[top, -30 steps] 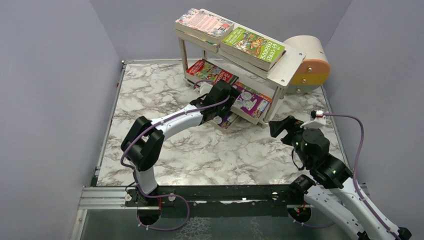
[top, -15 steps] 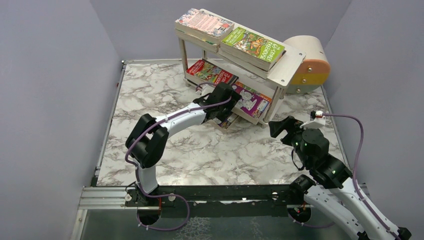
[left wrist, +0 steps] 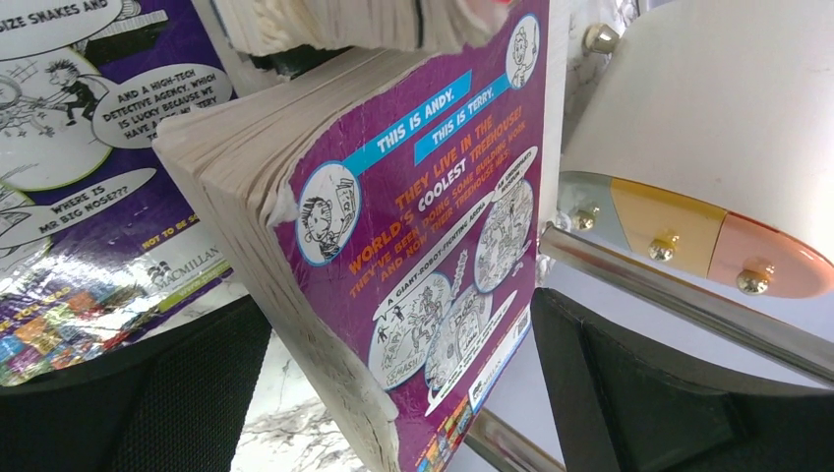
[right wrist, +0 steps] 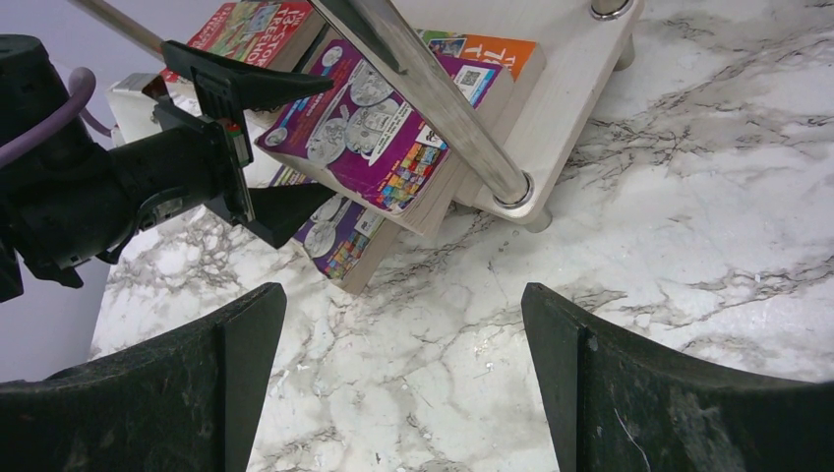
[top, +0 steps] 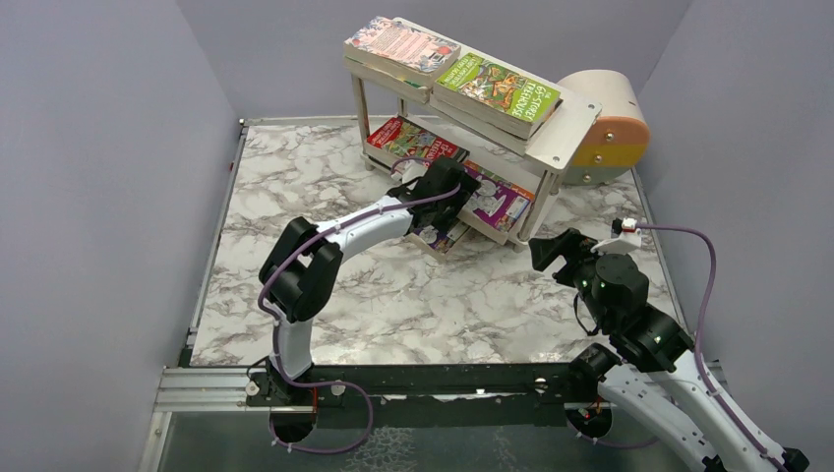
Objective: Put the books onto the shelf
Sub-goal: Adjust the book on the shelf.
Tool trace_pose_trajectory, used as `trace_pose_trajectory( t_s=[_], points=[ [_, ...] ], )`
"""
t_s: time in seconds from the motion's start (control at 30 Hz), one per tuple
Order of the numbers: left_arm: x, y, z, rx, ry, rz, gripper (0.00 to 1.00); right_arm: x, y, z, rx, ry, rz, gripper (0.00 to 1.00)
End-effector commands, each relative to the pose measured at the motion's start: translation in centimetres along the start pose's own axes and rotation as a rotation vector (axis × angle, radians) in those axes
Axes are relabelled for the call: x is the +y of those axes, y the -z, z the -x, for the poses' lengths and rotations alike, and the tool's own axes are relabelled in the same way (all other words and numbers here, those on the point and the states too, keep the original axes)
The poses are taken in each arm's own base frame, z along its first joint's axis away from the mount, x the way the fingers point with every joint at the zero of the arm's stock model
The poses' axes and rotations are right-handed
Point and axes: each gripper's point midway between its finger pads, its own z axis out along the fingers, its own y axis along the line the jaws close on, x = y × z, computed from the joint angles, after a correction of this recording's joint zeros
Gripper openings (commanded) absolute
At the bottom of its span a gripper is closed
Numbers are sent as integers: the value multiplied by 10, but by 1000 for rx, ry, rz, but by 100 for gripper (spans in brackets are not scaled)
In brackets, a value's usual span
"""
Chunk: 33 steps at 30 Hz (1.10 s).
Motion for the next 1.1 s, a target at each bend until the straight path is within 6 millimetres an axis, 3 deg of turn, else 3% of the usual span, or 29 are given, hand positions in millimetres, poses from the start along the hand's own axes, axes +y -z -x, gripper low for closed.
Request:
trace_pose_trajectory(
  t_s=[0.0,0.77,1.07],
  points=[
    [-14,-2,8,-26,31,-12,99,1,0,2,-12,-17,8,88],
    [-27,-6,7,-19,43,-42,99,3,-3,1,-9,-13,10,88],
    [-5,4,-3,22,48,-5,99,3,-3,0,-8,-19,13,88]
  ],
)
